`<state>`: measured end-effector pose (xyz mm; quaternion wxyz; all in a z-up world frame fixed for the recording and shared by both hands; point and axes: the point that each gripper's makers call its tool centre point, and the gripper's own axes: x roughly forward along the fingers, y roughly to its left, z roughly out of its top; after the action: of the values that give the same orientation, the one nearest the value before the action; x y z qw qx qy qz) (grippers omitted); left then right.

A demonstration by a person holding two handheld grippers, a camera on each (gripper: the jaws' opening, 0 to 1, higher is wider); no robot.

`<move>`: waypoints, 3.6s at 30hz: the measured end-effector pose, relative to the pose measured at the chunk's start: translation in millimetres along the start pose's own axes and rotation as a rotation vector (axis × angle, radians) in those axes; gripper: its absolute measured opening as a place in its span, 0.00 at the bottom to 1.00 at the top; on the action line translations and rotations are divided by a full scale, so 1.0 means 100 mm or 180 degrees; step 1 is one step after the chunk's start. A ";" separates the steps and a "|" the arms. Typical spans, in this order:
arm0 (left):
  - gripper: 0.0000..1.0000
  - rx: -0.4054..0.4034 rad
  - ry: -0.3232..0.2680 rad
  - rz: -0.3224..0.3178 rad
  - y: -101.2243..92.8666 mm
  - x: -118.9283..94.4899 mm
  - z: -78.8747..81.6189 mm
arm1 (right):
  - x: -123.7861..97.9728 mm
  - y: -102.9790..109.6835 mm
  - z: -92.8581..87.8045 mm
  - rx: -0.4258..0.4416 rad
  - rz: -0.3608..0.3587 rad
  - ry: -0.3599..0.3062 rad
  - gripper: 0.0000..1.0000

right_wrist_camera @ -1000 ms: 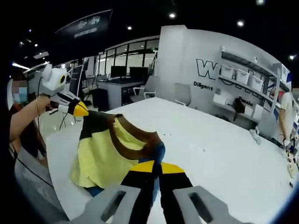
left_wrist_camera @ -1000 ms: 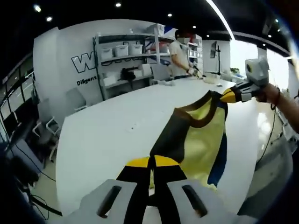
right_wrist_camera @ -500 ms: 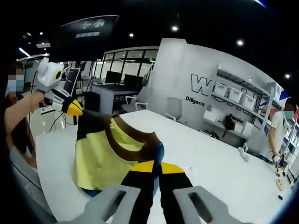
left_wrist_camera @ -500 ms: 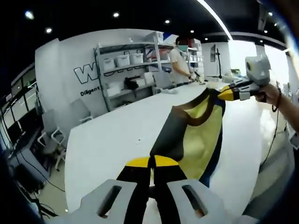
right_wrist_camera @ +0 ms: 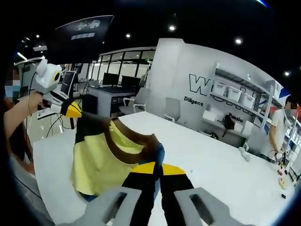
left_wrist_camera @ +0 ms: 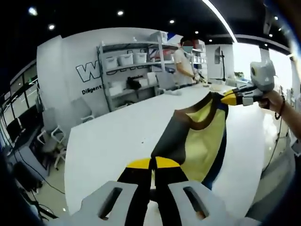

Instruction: Fold the garment on the visible template until the final outline fits inside the template.

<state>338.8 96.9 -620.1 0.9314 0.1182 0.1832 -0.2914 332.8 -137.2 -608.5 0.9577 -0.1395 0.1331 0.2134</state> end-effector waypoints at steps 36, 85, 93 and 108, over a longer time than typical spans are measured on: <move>0.00 -0.0212 0.0253 0.0283 0.49 0.76 -0.54 | 1.11 -0.16 -0.53 0.0385 0.0004 0.0365 0.00; 0.03 -0.0353 0.0882 0.0708 1.13 1.88 -1.45 | 2.42 -0.30 -1.67 0.0564 0.0028 0.0995 0.09; 0.23 -0.0641 0.0795 0.0645 1.16 1.58 -1.45 | 2.15 -0.23 -1.64 0.0859 0.0082 0.1187 0.30; 0.31 -0.0938 0.0880 0.0412 0.90 1.25 -1.79 | 1.69 0.00 -1.70 0.1068 0.0027 0.1276 0.41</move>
<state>438.6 165.6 -823.3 0.9214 0.0311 0.3418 -0.1820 447.5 -129.8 -819.4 0.9210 -0.0176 0.3544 0.1604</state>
